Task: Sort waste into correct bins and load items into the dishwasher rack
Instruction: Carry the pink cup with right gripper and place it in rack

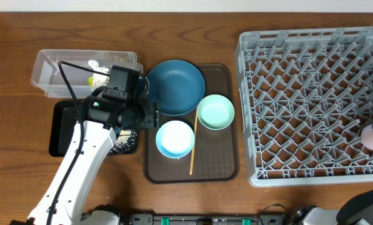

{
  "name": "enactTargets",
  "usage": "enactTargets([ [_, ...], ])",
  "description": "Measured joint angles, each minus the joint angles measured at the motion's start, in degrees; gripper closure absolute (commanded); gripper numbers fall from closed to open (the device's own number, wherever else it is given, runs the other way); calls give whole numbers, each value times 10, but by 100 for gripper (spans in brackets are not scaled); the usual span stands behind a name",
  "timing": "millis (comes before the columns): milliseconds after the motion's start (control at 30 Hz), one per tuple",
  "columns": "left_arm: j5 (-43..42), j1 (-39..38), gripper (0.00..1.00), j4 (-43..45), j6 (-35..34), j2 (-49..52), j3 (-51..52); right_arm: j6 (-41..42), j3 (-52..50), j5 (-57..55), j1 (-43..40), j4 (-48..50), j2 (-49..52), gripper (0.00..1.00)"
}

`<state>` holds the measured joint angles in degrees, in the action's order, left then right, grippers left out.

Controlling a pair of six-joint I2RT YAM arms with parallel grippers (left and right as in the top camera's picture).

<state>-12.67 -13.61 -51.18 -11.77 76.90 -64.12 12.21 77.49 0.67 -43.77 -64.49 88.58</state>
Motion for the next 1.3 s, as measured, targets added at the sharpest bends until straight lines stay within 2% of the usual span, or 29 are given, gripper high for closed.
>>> enactTargets([
  [200,0,0,26,0,0,0,0,0,0,8,0,0,0,99],
  [500,0,0,26,0,0,0,0,-1,0,118,0,-26,0,99],
  [900,0,0,26,0,0,0,0,-1,-1,48,-1,-44,0,98],
  [1067,0,0,26,-1,0,0,0,-1,-24,42,0,-22,0,95],
  [1100,0,0,26,-1,0,0,0,-1,-30,43,-1,-15,0,91],
  [1167,0,0,26,-1,0,0,0,-1,-42,45,0,-4,0,77],
  [1233,0,0,26,-1,0,0,0,-1,-49,49,0,-1,0,55],
  [1300,0,0,26,-1,0,0,0,-1,-50,50,0,-2,0,43],
])
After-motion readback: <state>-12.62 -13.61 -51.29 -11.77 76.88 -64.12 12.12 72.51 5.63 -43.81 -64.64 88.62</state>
